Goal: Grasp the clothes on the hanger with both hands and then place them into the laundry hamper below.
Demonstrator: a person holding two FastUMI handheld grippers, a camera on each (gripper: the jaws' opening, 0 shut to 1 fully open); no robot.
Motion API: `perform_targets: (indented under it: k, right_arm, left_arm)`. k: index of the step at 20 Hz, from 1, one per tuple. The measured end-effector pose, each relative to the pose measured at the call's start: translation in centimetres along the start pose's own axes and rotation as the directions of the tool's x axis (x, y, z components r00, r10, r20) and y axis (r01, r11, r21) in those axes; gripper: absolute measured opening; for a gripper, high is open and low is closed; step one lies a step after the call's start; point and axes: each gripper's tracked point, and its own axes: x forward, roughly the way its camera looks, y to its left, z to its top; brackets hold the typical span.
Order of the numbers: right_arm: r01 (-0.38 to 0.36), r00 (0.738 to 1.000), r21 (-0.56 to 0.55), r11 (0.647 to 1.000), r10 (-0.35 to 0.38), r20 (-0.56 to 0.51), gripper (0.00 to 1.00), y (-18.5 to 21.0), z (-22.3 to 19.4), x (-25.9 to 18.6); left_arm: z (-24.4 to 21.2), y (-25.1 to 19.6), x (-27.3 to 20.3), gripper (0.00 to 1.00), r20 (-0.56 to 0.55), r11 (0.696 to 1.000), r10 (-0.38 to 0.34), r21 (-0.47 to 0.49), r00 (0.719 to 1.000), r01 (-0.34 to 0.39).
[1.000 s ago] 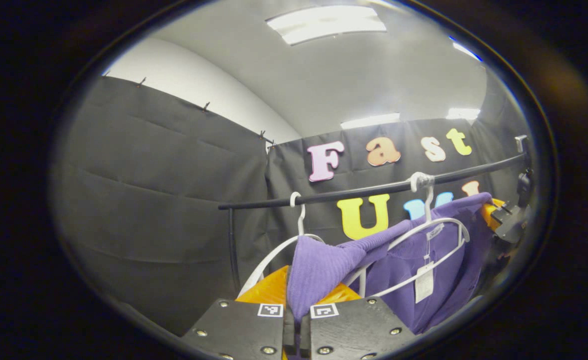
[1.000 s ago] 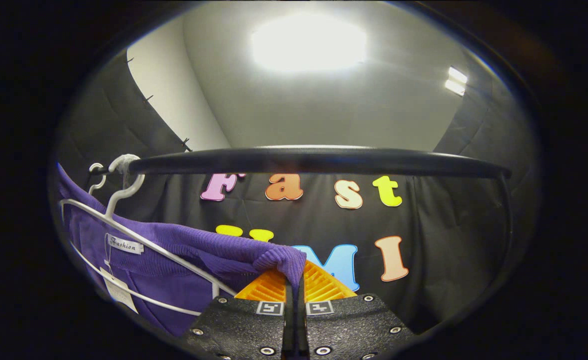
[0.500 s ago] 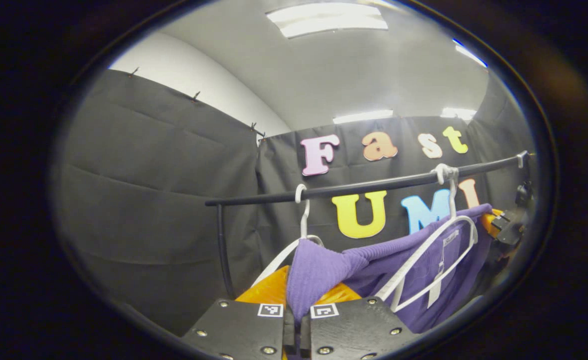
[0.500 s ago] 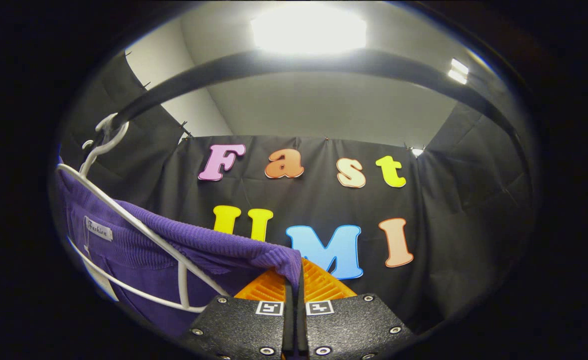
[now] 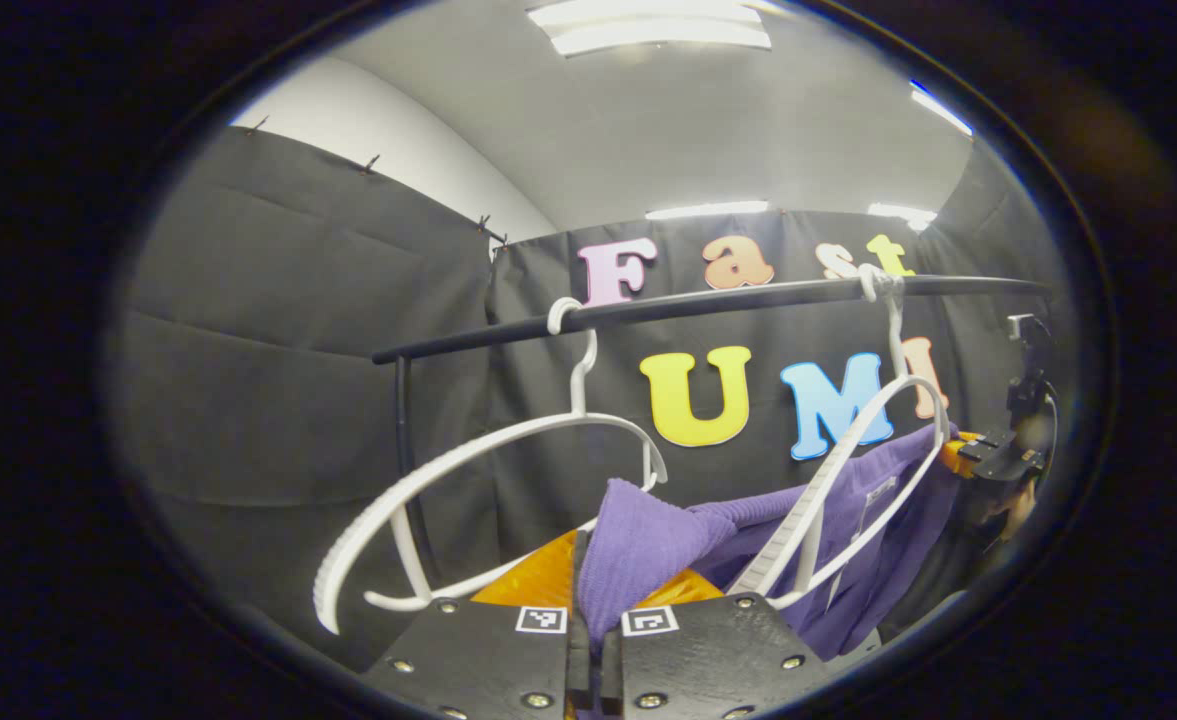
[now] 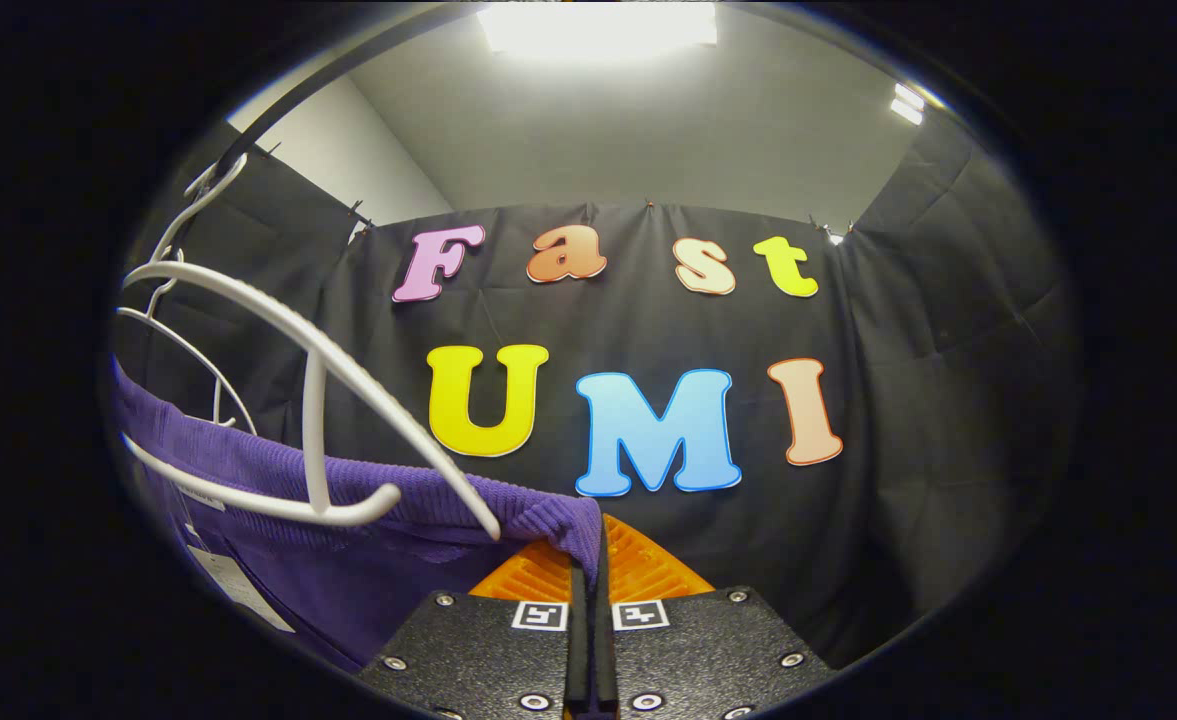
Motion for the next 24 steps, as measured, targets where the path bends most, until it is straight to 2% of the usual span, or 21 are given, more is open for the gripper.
perform_targets:
  k: [1, 13, 16, 17, 18, 20, 21, 24]
  right_arm:
    - [0.001, 1.0, -0.004, 1.0, -0.001, -0.011, 0.02, 0.0, -0.5, -0.3]
    - [-0.039, 0.993, -0.058, 0.998, 0.032, -0.115, 0.02, 1.0, -4.9, -4.8]
    - [-0.043, 0.991, -0.06, 0.997, 0.035, -0.13, 0.02, 1.3, -5.3, -6.6]
    - [-0.043, 0.99, -0.06, 0.997, 0.035, -0.136, 0.02, 1.3, -5.4, -7.4]
    - [-0.043, 0.989, -0.06, 0.997, 0.034, -0.145, 0.02, 1.5, -5.6, -8.1]
    - [-0.045, 0.986, -0.066, 0.997, 0.034, -0.165, 0.02, 1.7, -6.0, -9.7]
    - [-0.044, 0.985, -0.07, 0.997, 0.032, -0.172, 0.02, 1.8, -5.9, -10.5]
    - [-0.037, 0.984, -0.067, 0.997, 0.024, -0.179, 0.02, 2.2, -5.6, -13.2]
  left_arm:
    - [-0.2, -0.3, 0.0, 0.05, -0.003, 1.0, -0.003, -0.001, 1.0, 0.003]
    - [-4.3, 1.0, -4.1, 0.05, -0.062, 0.999, 0.001, -0.051, 0.998, -0.004]
    - [-4.8, 0.9, -4.8, 0.05, -0.067, 0.999, 0.003, -0.05, 0.998, -0.006]
    - [-5.0, 0.9, -5.1, 0.09, -0.068, 0.999, 0.001, -0.052, 0.998, -0.005]
    - [-5.2, 1.1, -5.7, 0.05, -0.071, 0.998, 0.0, -0.055, 0.997, -0.004]
    - [-5.8, 1.4, -6.4, 0.05, -0.082, 0.998, -0.008, -0.067, 0.997, 0.002]
    - [-6.0, 1.5, -6.8, 0.09, -0.088, 0.998, -0.014, -0.069, 0.996, 0.007]
    - [-6.7, 1.8, -8.6, 0.05, -0.1, 0.997, -0.034, -0.073, 0.994, 0.027]
